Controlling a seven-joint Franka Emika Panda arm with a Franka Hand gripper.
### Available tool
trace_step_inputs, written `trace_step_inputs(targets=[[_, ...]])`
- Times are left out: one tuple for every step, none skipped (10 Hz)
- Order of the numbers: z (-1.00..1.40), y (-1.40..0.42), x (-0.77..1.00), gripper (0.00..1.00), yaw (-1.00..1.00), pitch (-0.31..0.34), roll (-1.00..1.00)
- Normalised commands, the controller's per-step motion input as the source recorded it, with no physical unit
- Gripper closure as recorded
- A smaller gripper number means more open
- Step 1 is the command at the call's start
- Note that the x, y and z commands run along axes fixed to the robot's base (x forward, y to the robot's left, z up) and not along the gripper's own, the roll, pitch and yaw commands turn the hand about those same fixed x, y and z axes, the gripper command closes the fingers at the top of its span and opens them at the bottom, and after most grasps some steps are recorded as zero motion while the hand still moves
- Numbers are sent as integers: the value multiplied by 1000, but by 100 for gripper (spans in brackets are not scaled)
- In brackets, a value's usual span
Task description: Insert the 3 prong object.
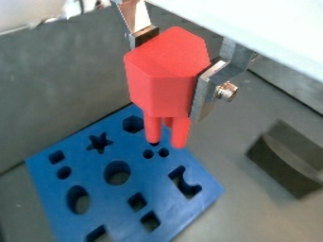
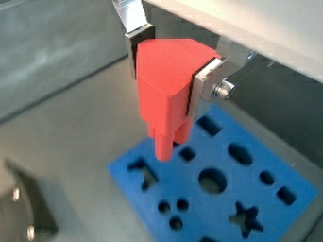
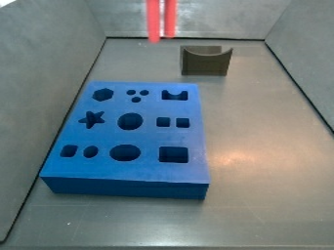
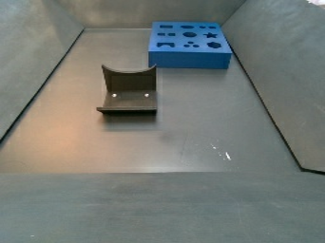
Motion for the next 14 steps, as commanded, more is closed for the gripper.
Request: trace_step_inputs(targets=[[-846, 471, -457, 100, 569, -94, -56], [-717, 391, -377, 100, 520, -73, -161], [-731, 217, -149, 100, 343, -77, -180], [-834, 166, -23, 100, 309, -86, -117], [-826, 0, 46, 100, 220, 0, -14], [-669, -11, 223, 100, 226, 34, 0], [-634, -60, 143, 100, 234, 94, 53], [-457, -29, 51, 100, 289, 84, 80], [-134, -9, -3, 100, 174, 0, -36], [-114, -17, -89, 100, 243, -40, -41], [-200, 0, -134, 100, 314, -23, 0], [-217, 0, -234, 100, 249, 0, 49], [-231, 0, -197, 100, 343, 0, 61], [-229, 0, -151, 100, 294, 0, 69]])
